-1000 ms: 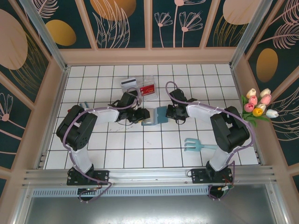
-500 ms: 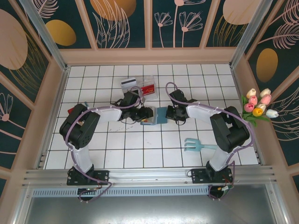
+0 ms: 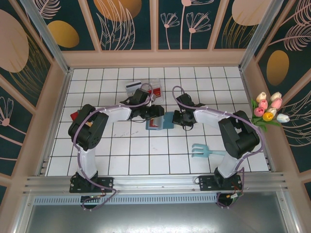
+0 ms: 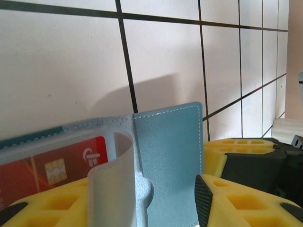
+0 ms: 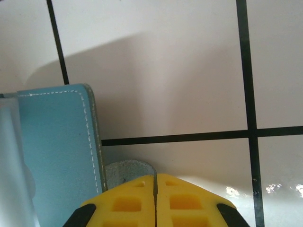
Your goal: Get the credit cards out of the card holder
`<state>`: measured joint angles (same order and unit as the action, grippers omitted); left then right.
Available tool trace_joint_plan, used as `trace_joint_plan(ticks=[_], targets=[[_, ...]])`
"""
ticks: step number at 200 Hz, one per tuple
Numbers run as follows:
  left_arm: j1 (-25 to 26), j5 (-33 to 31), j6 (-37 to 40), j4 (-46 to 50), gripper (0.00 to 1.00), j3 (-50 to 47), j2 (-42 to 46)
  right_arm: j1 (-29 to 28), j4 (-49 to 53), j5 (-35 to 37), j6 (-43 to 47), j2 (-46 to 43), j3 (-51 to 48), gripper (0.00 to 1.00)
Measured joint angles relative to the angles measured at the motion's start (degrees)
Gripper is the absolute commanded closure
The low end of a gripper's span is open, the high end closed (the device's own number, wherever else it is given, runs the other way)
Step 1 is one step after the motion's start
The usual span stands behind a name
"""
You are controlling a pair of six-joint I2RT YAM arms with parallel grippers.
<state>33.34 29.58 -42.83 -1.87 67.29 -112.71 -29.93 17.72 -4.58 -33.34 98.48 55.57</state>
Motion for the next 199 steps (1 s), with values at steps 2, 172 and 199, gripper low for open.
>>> trace_joint_plan(ticks=[2,172,199], targets=[[0.0,0.04,0.0,0.0,0.48,0.07,-0.11,0.0,0.0,0.0,0.0,0.0,-0.07,0.93],[4.83,5.77,-3.5,-6.05,0.5,-1.38,0.26,3.5,0.09,0.09,-5.2,-13.92,-1.88,0.51],[4.83,4.81,-3.8,-6.08,0.53,0.04,-1.11,3.72,0.11,-0.07,-6.08,-14.12,-2.95,0.55]])
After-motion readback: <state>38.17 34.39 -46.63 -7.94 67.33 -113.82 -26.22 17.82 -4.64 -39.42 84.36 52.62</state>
